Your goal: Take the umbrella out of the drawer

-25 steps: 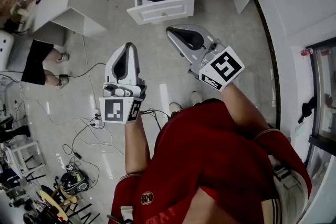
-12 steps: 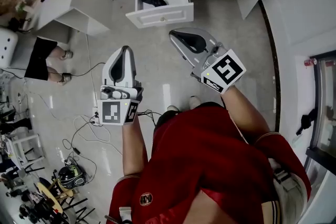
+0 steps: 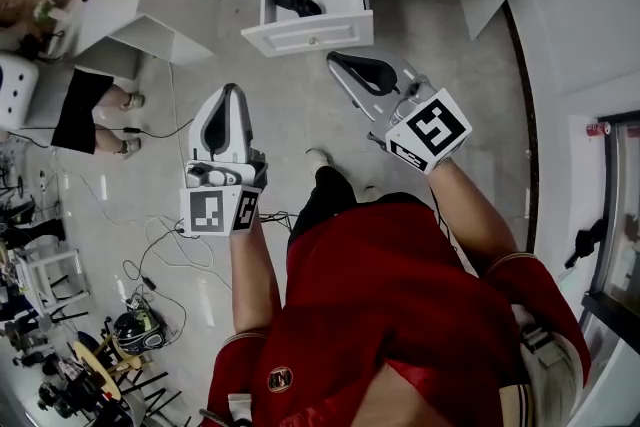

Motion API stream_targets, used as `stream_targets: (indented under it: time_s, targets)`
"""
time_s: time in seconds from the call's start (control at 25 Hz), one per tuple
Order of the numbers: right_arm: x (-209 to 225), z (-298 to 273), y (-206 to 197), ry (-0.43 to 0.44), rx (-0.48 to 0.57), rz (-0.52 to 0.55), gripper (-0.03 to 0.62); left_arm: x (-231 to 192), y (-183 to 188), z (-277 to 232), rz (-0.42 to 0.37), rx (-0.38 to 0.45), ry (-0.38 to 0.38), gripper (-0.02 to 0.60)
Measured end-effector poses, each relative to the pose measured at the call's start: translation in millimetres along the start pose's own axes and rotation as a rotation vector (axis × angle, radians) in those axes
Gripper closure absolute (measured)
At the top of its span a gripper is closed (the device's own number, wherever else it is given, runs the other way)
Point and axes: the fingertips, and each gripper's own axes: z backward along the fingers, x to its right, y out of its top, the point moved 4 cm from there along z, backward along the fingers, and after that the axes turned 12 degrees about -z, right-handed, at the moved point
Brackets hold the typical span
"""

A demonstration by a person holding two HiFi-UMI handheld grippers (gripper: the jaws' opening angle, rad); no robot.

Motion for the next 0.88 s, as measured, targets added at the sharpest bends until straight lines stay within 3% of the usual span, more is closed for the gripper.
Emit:
stream_targets:
  time_s: [0.48,0.88]
  targets:
    - [43.7,-92.3,-7.1,-0.045,-0.052,0.045,0.583,-84.4,-42.6,-53.6,0.012,0.045,0.004,0.575]
    - [100.2,-212.9,-19.8,-0.107,-0.114,0.065,0.583,-186.6,-91.8,-125.2,0.032,0.059,-0.060,0.575]
